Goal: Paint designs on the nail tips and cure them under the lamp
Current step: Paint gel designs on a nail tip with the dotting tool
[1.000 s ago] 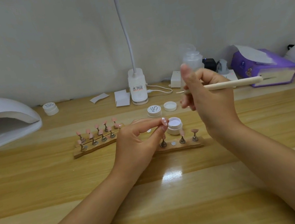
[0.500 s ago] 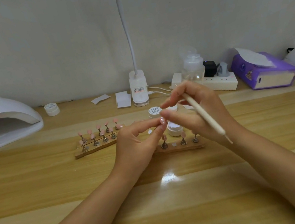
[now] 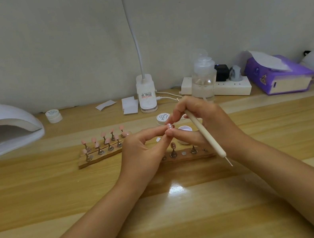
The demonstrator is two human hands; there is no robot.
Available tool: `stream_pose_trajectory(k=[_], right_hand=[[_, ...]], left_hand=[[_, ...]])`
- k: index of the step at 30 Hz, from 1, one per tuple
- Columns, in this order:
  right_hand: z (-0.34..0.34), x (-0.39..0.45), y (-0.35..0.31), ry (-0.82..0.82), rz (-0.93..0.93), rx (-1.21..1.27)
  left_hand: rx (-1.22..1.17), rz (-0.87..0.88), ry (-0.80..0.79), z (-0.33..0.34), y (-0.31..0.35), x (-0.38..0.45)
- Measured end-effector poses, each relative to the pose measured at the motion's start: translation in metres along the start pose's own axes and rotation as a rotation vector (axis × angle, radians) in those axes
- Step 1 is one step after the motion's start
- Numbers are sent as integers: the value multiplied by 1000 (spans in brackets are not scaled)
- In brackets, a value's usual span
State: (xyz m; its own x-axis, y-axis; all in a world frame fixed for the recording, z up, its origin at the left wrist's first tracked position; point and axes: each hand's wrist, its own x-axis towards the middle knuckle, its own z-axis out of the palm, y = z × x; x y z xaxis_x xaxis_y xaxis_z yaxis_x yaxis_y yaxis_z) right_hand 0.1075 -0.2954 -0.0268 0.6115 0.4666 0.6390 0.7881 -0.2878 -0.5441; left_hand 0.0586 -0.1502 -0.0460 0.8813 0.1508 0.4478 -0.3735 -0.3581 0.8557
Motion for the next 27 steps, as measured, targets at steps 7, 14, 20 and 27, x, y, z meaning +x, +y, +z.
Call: stream_pose_trajectory(k=[7,14,20,27], right_hand=[[0,-2,-2,58,77,34],[-4,-11,2,258,160,103],[3,-31,10,191,139,66],[2,-35,13,80,66,-103]], left_hand=[[29,9,-29,0,-2,1],[27,-85,-132,1,-7,1],[99,-60,-275,-3,-11,3],[130,-43,-312,-4,-15,3]])
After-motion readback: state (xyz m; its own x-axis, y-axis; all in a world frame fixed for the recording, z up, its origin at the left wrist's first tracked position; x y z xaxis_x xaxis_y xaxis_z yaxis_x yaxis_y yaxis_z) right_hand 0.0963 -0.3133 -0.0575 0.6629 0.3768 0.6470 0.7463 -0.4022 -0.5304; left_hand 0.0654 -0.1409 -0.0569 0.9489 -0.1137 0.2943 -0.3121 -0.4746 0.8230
